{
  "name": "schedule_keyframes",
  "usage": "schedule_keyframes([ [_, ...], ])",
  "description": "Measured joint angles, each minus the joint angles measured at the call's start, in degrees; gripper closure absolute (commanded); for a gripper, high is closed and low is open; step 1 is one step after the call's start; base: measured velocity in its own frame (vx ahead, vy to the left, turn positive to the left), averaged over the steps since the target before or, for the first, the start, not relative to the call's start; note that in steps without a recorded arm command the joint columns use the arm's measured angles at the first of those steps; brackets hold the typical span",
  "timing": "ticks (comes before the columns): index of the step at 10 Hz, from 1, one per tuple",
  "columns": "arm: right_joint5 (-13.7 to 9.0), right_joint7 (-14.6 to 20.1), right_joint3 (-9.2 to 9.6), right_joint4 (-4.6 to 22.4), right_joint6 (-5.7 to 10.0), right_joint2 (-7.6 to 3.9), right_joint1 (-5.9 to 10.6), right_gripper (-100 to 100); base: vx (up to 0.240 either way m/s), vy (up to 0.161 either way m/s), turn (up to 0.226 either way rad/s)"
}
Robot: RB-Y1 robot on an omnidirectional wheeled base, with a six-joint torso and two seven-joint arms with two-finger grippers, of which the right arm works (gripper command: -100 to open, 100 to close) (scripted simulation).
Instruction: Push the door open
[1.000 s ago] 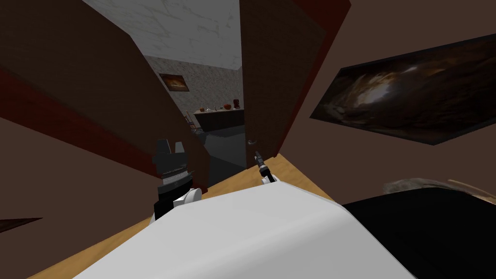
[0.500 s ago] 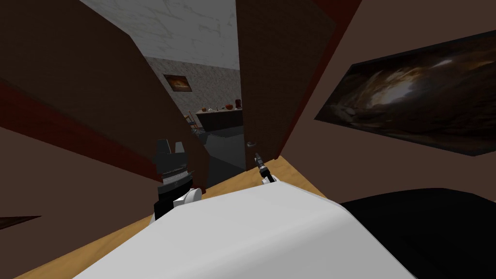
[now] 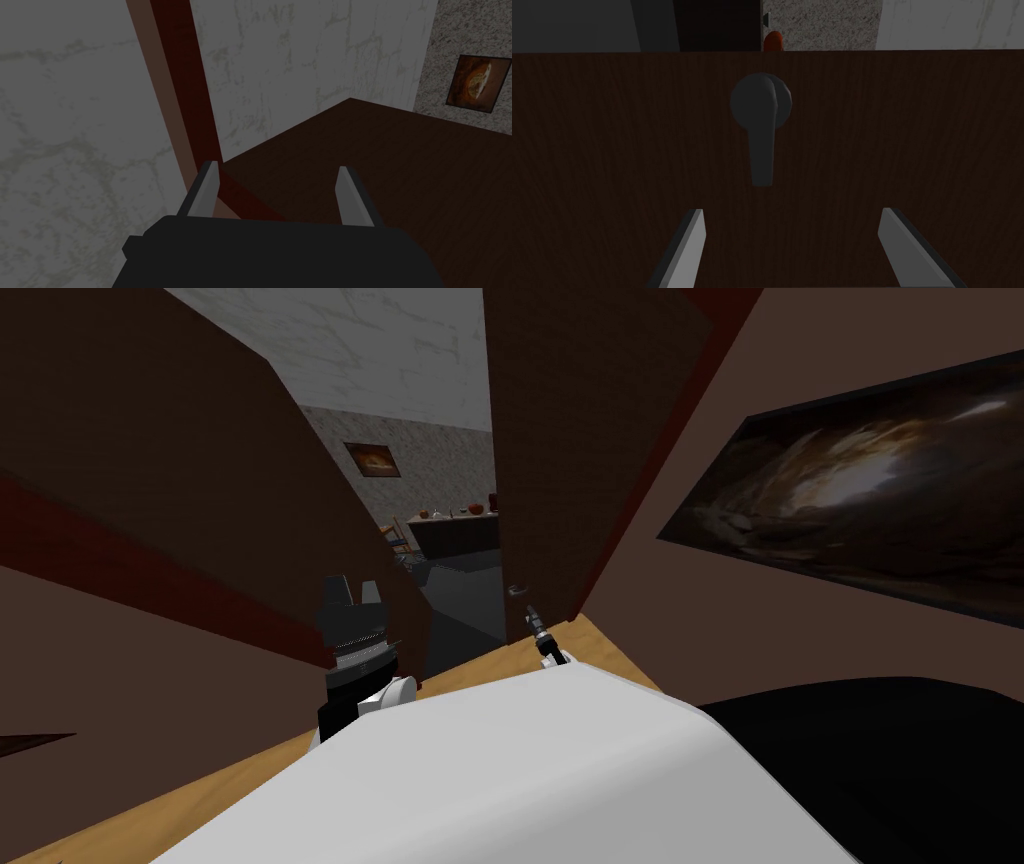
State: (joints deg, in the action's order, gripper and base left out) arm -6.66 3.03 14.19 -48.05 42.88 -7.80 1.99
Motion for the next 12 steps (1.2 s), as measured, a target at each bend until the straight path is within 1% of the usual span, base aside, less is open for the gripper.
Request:
schedule_keyframes([
  [2,-0.19,0.23,0.24,2.49,0.82,-0.02,0.92,-100,0.054,-0.068,0.035],
  [5,-0.22,0.16,0.0,2.91,0.98,0.12,1.06,-100,0.165,0.017,0.028],
  [11,-0.3,-0.34,-1.1,4.46,1.59,0.92,1.68,-100,0.198,0.017,0.029],
  [12,-0.31,-0.39,-1.2,4.56,1.64,0.98,1.71,-100,0.08,-0.001,0.005],
])
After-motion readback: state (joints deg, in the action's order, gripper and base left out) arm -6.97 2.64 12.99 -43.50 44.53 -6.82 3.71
